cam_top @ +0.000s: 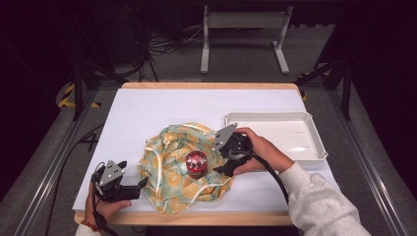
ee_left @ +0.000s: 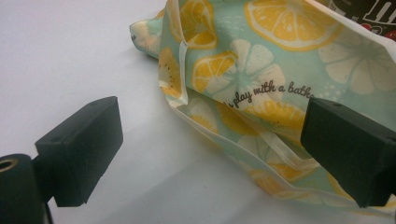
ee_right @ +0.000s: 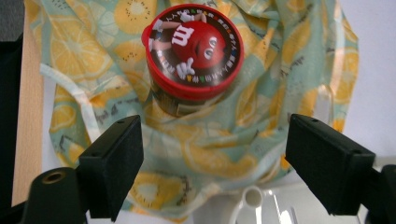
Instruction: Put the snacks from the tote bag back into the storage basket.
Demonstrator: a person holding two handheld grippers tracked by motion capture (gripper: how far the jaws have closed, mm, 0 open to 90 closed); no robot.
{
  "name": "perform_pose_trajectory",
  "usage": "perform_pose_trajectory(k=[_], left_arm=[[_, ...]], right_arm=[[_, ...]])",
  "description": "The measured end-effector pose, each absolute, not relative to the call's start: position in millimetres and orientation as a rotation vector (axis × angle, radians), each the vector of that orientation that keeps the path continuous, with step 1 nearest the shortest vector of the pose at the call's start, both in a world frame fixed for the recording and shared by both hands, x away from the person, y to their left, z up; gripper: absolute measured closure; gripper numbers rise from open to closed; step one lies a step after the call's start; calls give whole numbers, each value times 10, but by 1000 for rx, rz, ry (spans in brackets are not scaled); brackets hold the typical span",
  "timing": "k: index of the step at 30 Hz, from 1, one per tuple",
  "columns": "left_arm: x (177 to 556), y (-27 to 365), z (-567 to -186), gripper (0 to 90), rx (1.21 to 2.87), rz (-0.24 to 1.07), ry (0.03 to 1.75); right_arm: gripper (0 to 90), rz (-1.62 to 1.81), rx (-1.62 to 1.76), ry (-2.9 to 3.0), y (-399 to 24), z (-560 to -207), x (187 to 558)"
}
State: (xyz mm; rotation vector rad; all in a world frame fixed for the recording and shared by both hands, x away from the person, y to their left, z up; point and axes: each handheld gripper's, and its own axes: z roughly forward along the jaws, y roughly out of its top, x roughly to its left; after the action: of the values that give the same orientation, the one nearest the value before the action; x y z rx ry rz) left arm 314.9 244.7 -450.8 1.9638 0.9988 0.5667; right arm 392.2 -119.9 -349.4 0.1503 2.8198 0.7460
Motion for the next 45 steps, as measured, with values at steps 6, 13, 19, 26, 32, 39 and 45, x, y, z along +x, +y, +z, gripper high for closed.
perform_pose_trajectory(k=[6,13,19,26,32,39,45], left_arm=[[3136,2439,-4501,61,1957,563,987],[3132,2437,-4507,60,1965,565,986],[3128,2444,-4517,57,1963,569,994],[3123,2436,-4522,57,1980,581,997],[3117,2425,-4522,57,1990,579,993],[3122,2424,-4526,58,1989,564,993],[3125,2429,-4528,58,1991,566,996]], right_arm=[[177,700,119,2851,-968,-3572,3987],[145,672,145,2897,-740,-3657,4049],[135,656,187,2924,-600,-3736,4094],[172,646,185,2937,-515,-3793,4100],[240,684,191,2948,-517,-3818,4103],[242,681,185,2913,-520,-3787,4091],[243,681,170,2902,-539,-3723,4071]])
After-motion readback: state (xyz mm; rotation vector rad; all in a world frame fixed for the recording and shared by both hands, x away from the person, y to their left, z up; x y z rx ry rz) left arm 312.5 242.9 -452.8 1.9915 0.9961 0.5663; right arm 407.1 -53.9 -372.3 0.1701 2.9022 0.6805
